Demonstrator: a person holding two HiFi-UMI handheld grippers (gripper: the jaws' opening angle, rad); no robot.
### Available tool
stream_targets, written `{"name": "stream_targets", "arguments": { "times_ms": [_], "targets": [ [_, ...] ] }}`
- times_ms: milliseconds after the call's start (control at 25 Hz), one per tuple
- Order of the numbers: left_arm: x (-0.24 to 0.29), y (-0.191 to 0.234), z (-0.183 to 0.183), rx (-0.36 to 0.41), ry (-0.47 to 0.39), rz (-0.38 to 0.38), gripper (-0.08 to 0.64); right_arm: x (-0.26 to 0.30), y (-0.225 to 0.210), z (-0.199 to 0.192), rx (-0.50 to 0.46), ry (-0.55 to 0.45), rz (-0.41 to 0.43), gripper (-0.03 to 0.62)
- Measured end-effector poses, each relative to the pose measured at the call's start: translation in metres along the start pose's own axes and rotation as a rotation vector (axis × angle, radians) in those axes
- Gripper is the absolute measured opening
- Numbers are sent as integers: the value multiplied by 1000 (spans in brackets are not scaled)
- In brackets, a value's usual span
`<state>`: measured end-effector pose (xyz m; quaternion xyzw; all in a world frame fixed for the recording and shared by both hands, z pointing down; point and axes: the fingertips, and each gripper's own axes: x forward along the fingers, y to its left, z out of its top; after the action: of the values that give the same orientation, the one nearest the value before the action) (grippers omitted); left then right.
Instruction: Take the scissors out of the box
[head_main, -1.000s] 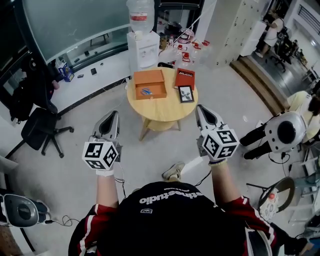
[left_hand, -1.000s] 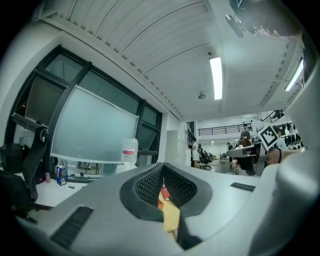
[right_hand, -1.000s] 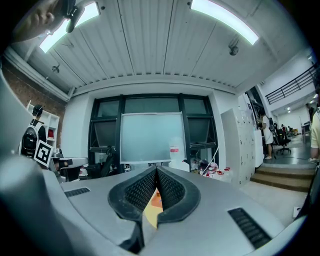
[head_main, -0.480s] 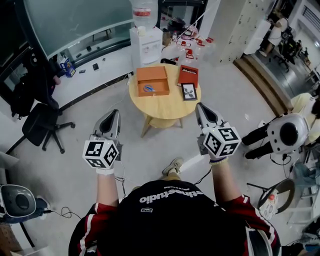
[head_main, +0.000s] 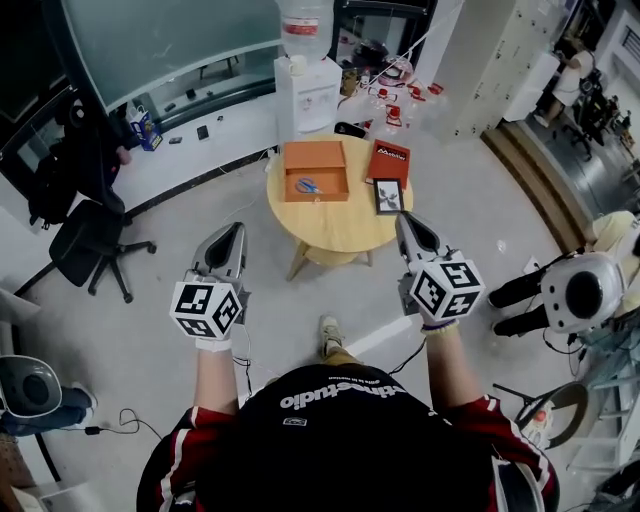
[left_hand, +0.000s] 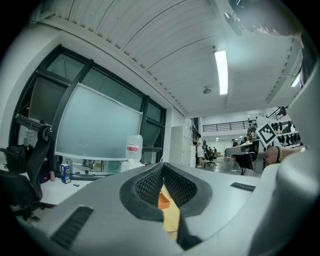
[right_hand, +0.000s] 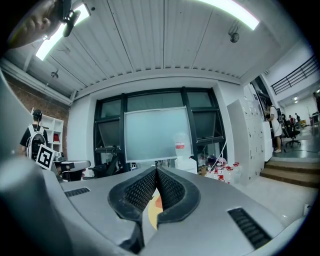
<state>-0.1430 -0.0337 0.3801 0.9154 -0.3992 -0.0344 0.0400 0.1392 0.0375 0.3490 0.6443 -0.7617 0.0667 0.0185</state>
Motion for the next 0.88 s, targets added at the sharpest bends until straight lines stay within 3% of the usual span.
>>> {"name": "stream_targets", "arguments": {
  "times_ms": [320, 880],
  "targets": [
    [43, 27, 20, 22, -30, 57, 17, 64, -18, 24, -22, -26, 75, 26],
    [156, 47, 30, 66, -37, 69, 17, 164, -84, 46, -29, -58, 139, 26]
  ]
}}
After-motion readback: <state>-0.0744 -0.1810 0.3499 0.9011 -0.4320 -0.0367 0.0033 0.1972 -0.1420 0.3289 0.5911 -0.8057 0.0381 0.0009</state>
